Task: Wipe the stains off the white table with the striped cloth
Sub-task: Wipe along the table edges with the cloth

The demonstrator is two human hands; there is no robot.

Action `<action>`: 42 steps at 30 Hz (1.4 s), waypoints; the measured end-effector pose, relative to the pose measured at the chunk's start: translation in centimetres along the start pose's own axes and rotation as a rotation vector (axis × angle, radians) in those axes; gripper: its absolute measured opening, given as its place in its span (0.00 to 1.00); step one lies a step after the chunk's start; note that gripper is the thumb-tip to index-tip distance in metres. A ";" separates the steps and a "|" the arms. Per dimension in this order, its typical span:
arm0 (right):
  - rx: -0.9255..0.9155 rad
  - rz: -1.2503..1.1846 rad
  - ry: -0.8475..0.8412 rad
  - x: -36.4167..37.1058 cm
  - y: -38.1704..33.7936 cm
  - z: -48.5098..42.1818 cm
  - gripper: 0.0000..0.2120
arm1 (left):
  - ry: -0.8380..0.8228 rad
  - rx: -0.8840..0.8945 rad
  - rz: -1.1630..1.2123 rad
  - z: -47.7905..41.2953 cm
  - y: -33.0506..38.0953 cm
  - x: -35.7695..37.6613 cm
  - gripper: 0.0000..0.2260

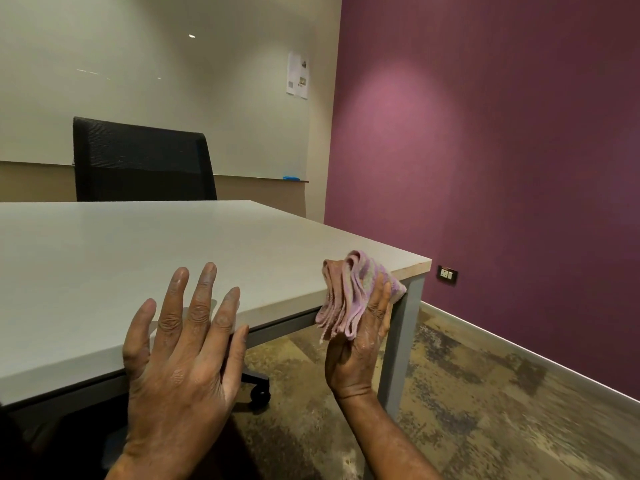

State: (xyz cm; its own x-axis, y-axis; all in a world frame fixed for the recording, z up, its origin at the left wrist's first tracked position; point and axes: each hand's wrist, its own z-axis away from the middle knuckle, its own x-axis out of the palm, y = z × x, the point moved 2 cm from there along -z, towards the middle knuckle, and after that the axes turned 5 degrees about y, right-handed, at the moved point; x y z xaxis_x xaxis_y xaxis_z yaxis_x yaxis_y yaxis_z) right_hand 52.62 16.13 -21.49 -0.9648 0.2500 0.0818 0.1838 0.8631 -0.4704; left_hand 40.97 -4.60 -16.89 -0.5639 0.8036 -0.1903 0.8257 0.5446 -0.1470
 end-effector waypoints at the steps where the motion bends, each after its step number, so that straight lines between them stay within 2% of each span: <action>1: 0.030 -0.024 -0.002 -0.1 0.2 -0.1 0.40 | 0.000 0.005 0.002 0.0 0.0 0.0 0.22; 4: 0.108 -0.052 0.058 -0.2 0.7 -1.0 0.35 | 0.000 0.009 0.007 0.0 0.0 0.1 0.22; 10: 0.420 -0.111 0.058 -0.2 3.9 -3.1 0.34 | 0.026 0.000 0.031 0.1 0.0 0.3 0.21; 19: 0.482 -0.123 0.094 -1.2 3.5 -5.3 0.30 | 0.066 0.000 0.059 0.0 0.3 0.4 0.20; 26: 0.620 -0.043 0.083 -1.0 5.6 -7.4 0.27 | 0.067 -0.005 0.130 -0.1 0.2 0.4 0.19; 32: 0.816 -0.064 0.107 -0.9 7.1 -9.4 0.24 | 0.062 -0.019 0.167 0.4 -0.1 1.3 0.21; 38: 0.879 -0.077 0.112 -1.4 7.9 -11.6 0.23 | 0.078 -0.004 0.168 0.6 -0.2 1.9 0.22; 42: 0.982 -0.179 0.104 -2.0 8.9 -13.4 0.15 | 0.092 -0.008 0.185 0.7 -0.2 2.1 0.22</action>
State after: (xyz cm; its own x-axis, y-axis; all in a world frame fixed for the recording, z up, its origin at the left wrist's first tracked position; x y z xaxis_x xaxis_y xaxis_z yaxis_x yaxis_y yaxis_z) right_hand 58.70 29.15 -14.04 -0.9332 0.2292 0.2766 -0.2445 0.1591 -0.9565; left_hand 39.59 -3.22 -17.91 -0.3995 0.9083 -0.1238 0.9152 0.3875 -0.1103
